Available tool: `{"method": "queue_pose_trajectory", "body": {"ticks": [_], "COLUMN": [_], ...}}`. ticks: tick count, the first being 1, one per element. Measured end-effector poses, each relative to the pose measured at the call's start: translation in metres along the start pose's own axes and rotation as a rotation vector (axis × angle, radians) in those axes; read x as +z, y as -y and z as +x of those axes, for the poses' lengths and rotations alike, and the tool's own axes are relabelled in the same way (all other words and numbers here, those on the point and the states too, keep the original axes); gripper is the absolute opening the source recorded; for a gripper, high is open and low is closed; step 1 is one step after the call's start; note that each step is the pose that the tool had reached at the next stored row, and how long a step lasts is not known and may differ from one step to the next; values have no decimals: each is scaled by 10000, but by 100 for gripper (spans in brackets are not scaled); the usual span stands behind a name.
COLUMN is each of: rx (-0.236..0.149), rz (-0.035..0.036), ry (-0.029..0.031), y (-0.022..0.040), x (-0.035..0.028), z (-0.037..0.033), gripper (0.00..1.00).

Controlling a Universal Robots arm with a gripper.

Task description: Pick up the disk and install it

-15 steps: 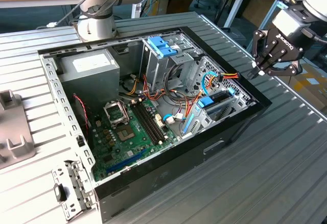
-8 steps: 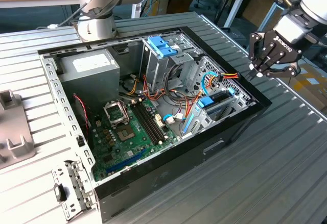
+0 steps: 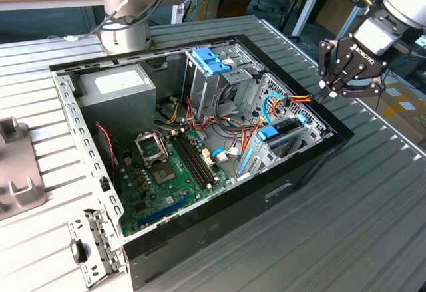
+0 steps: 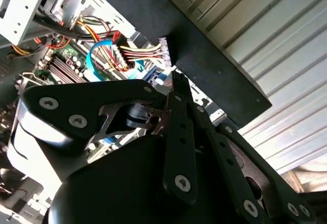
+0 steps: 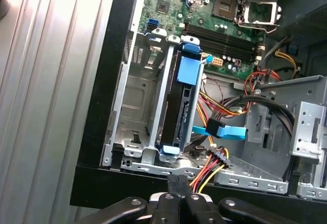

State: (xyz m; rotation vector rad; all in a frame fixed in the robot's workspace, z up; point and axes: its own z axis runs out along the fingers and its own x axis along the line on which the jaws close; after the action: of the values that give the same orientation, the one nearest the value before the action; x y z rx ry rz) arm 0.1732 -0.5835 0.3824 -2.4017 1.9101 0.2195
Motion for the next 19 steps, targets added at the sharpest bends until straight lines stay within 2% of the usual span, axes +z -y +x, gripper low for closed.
{"method": "queue_pose_trajectory", "body": {"ticks": [9,16,17,18,19], "rx": [-1001,-1066,-1067,-1067,-1067], "rz": [-154,-163,-164,-164,-164], "ry": [-38,-40,-40,-40,-41], "y": [38,42,42,42,42], "x": [35,36,36,36,36], "z": [-79,-83,-83,-83,-83], "gripper": [11,11,11,17,17]}}
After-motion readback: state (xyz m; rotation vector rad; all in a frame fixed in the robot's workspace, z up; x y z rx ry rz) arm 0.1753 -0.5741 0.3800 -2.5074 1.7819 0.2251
